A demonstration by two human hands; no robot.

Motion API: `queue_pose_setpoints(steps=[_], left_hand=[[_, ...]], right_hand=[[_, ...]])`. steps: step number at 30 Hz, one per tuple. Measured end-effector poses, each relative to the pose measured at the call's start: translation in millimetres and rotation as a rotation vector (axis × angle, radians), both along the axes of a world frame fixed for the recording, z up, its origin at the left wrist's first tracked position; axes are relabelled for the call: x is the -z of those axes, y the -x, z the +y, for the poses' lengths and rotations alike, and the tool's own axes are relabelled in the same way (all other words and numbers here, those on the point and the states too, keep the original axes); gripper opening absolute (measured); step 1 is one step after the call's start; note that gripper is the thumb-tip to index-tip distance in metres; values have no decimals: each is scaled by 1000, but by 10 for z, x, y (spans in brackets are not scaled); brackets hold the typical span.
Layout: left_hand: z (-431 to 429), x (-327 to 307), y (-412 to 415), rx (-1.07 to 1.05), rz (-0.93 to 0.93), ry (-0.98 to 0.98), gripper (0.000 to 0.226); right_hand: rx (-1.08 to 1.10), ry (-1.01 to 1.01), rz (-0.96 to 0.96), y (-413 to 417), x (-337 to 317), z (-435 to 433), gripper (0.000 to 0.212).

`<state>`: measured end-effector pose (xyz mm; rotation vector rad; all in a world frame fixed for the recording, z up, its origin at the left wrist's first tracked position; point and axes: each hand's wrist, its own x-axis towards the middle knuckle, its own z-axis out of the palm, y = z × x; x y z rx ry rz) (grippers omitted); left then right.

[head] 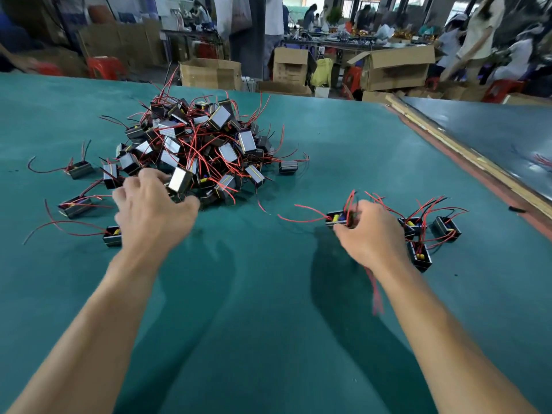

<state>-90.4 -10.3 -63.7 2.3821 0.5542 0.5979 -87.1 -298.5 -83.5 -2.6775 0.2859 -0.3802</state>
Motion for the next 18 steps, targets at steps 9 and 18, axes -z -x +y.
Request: queue_pose_setpoints(steps=[9,18], left_hand=[[166,146,-65,22,587,-152,59],[0,270,-97,241,155,64,25]], right_hand=[[-526,-61,-3,160,55,293,53],[-237,1,266,49,104,178,66]])
